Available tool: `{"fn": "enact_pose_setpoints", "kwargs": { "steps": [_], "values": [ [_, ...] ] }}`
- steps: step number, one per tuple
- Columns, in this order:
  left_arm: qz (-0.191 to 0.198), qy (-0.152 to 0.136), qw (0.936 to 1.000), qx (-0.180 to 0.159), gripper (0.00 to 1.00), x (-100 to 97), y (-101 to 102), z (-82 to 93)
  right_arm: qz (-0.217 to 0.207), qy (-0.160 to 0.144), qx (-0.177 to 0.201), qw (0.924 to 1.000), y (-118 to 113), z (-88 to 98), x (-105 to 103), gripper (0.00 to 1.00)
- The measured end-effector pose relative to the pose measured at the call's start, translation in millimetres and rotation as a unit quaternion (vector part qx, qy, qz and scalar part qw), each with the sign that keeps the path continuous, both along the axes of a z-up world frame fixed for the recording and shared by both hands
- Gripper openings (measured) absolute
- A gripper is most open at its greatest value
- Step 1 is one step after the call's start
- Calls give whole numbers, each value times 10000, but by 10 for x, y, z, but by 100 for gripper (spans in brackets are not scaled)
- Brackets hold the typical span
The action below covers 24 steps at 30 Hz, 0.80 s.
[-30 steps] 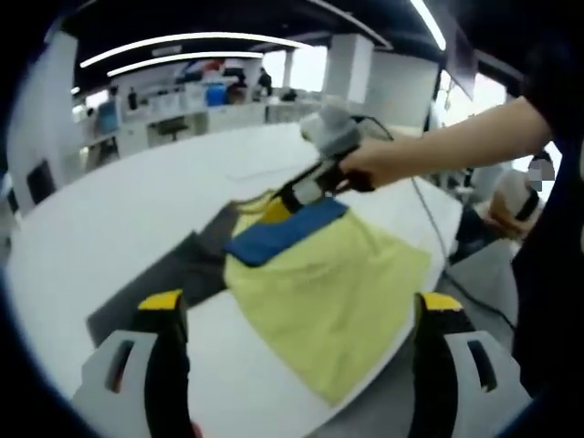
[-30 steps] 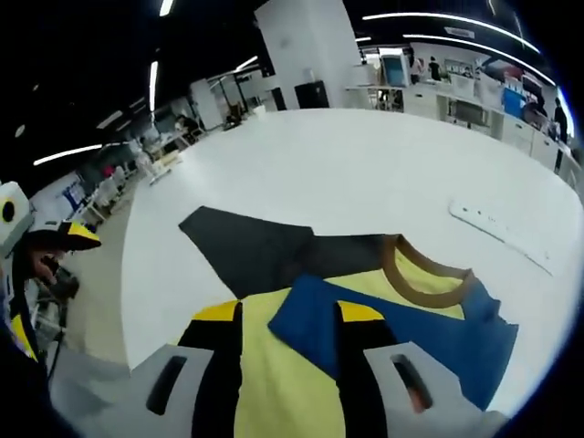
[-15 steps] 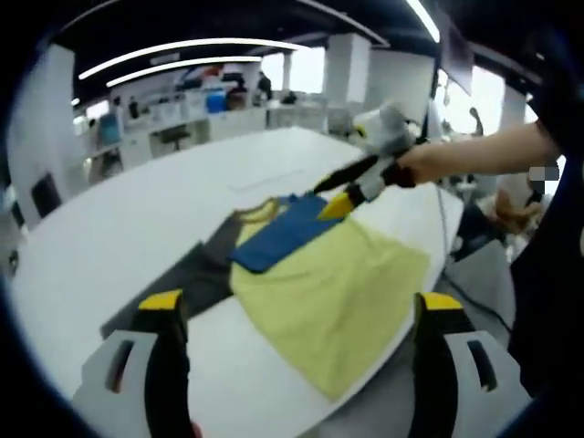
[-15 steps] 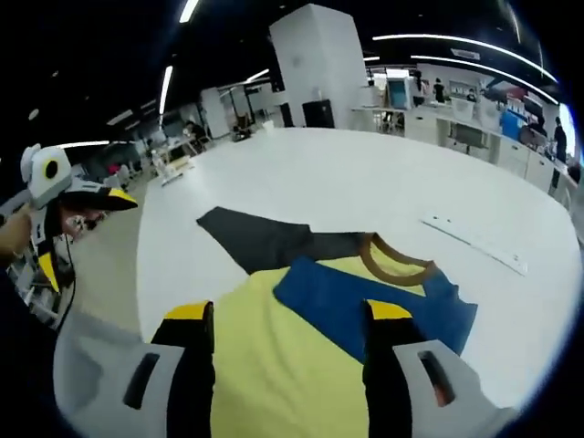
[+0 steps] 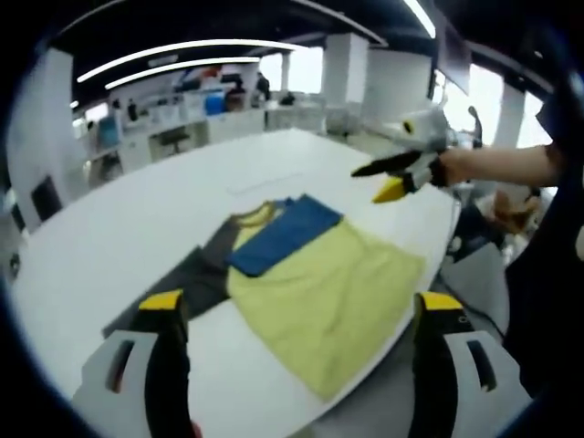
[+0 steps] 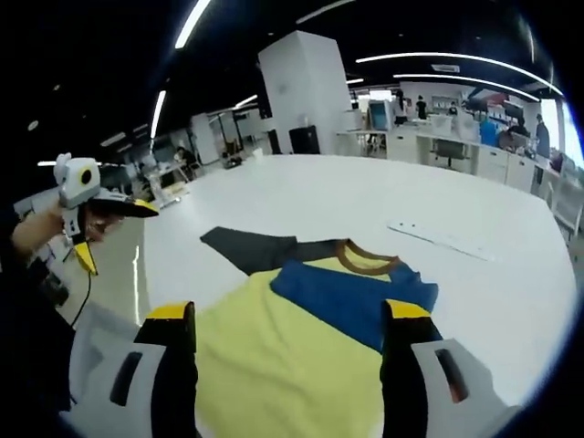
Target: Fold the garment on the visible template until the final outline fits inside the template.
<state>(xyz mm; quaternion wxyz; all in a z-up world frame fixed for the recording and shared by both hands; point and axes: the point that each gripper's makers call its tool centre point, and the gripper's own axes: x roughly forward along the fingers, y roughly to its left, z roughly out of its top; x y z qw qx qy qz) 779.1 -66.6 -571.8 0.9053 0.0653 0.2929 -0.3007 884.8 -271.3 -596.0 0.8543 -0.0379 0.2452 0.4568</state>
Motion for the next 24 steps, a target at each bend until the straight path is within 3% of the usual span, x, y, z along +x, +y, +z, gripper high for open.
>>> {"fn": "enact_pose_setpoints", "kwargs": {
  "steps": [14, 24],
  "values": [
    [-29, 139, 9999, 21, 99, -37, -42, -50, -406, -184, 146, 9989, -528, 291, -233, 98],
    [28, 219, 9998, 27, 99, -51, -6, -75, -447, -92, 62, 9989, -733, 287, -435, 99]
  ]
}}
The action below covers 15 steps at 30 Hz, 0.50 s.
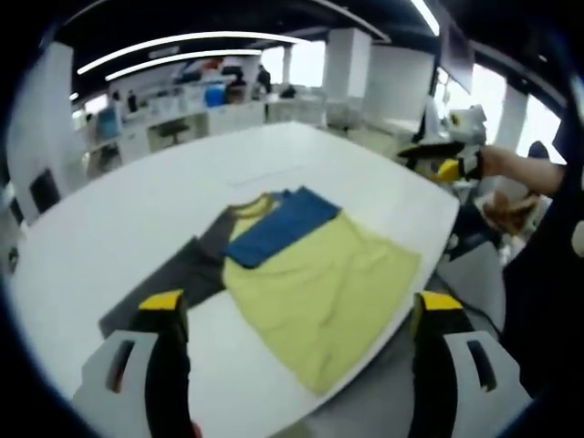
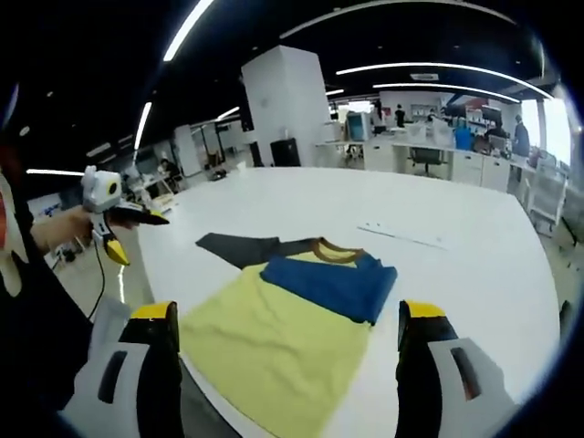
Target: Fold the garment on the visible template until the final outline fits inside the template.
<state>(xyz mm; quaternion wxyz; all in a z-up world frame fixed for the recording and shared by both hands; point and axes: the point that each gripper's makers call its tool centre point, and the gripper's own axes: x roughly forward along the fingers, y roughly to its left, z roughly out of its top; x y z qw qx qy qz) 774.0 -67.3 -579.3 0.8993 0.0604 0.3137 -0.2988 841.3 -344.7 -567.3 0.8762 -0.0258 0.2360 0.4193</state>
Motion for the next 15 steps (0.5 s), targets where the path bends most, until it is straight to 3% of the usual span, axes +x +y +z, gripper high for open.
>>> {"fn": "enact_pose_setpoints", "kwargs": {
  "steps": [15],
  "values": [
    [55, 82, 9999, -135, 99, -38, 13, 17, 148, -141, -80, 9998, -66, 99, -293, 100]
  ]
}}
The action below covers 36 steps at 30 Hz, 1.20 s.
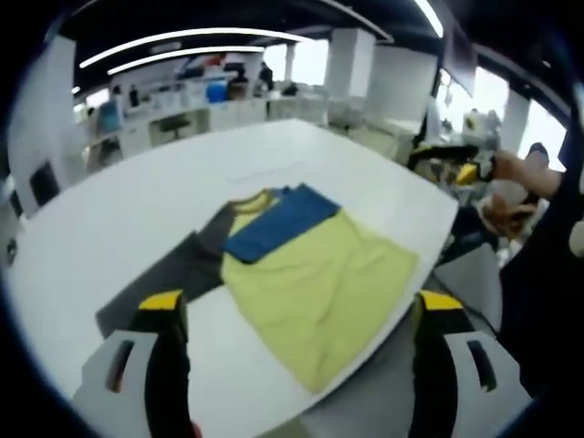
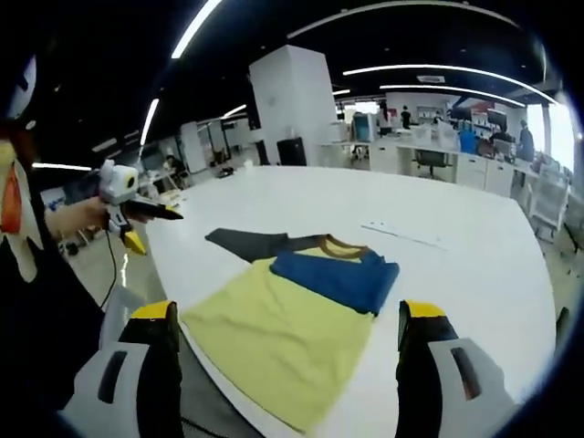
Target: Fold the garment on the visible template until the final outline fits inside the template.
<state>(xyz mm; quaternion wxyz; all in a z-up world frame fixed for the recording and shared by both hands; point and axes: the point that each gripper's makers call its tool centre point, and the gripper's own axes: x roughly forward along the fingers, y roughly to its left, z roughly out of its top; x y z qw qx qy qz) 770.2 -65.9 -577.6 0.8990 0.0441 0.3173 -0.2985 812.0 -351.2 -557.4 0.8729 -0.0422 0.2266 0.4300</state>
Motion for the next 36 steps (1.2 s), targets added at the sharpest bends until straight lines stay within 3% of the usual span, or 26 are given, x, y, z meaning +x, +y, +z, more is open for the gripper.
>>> {"fn": "enact_pose_setpoints", "kwargs": {
  "steps": [6, 26, 34, 36],
  "values": [
    [69, 53, 10000, -24, 99, -25, 66, -9, -234, 77, 210, 9995, -83, -7, 16, 99],
    [152, 149, 9998, -2, 99, -2, 232, -69, -293, 139, 123, 9994, -22, -63, 113, 99],
    [148, 271, 9994, 131, 99, 121, 466, -148, -261, 165, 62, 9995, 35, -92, 191, 99],
    [256, 300, 9992, 13, 99, 174, 529, -155, -258, 191, 39, 9995, 43, -111, 203, 99]
  ]
}}
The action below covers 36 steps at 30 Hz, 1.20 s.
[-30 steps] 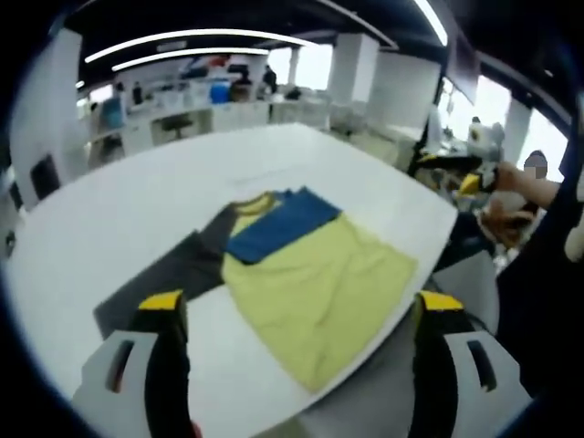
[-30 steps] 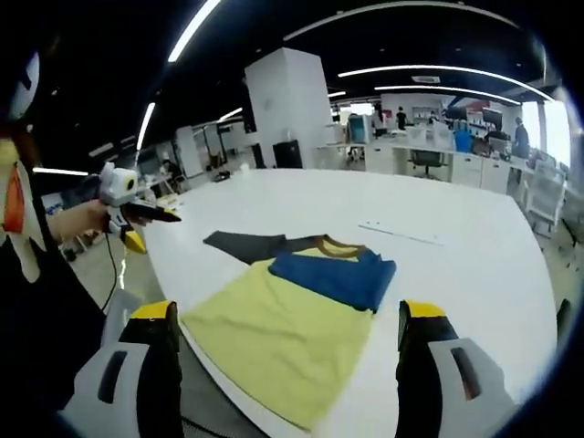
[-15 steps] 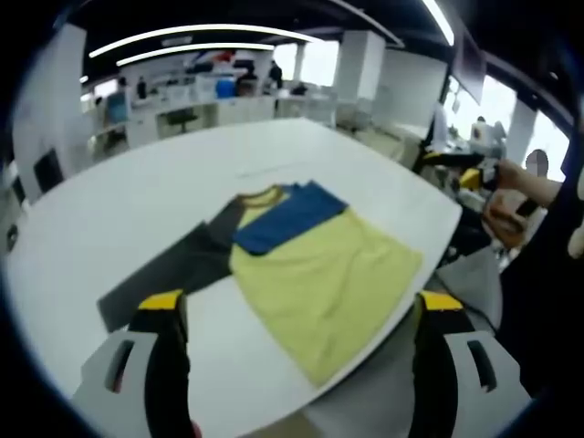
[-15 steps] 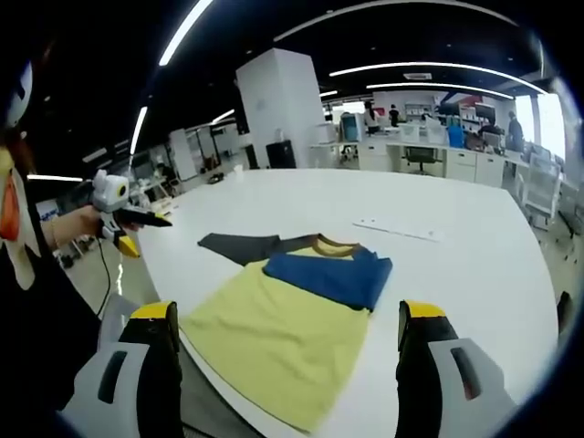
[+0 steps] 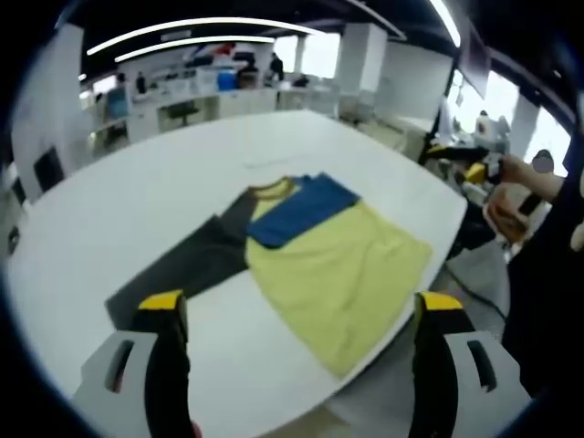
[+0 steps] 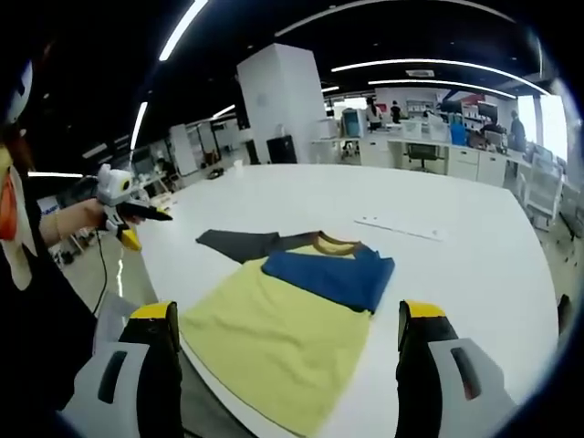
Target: Fold the garment on the visible template until the final outline fits inside the template.
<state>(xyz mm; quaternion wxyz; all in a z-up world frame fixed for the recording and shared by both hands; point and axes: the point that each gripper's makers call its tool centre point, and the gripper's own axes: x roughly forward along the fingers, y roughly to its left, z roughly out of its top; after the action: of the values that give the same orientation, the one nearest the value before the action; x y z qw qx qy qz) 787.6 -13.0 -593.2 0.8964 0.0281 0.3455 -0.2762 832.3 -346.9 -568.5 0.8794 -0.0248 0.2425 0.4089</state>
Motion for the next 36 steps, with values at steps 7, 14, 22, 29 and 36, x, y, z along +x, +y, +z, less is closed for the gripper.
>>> {"fn": "enact_pose_setpoints", "kwargs": {
  "steps": [7, 14, 22, 29, 36],
  "values": [
    [160, 32, 9998, -102, 96, 94, 163, -46, -21, 41, -40, 10000, 31, -47, 71, 99],
    [261, 179, 9995, -61, 95, 190, 366, -189, -5, 125, -93, 9999, 86, -129, 116, 99],
    [913, 196, 9925, -791, 89, 404, 623, -287, -87, 203, -116, 9997, 111, -202, 209, 99],
    [1426, 162, 9876, -643, 87, 565, 1052, -471, -75, 301, -179, 9994, 130, -295, 247, 99],
    [1901, 80, 9805, -493, 83, 774, 1482, -636, -10, 269, -269, 9993, 166, -291, 300, 99]
  ]
}}
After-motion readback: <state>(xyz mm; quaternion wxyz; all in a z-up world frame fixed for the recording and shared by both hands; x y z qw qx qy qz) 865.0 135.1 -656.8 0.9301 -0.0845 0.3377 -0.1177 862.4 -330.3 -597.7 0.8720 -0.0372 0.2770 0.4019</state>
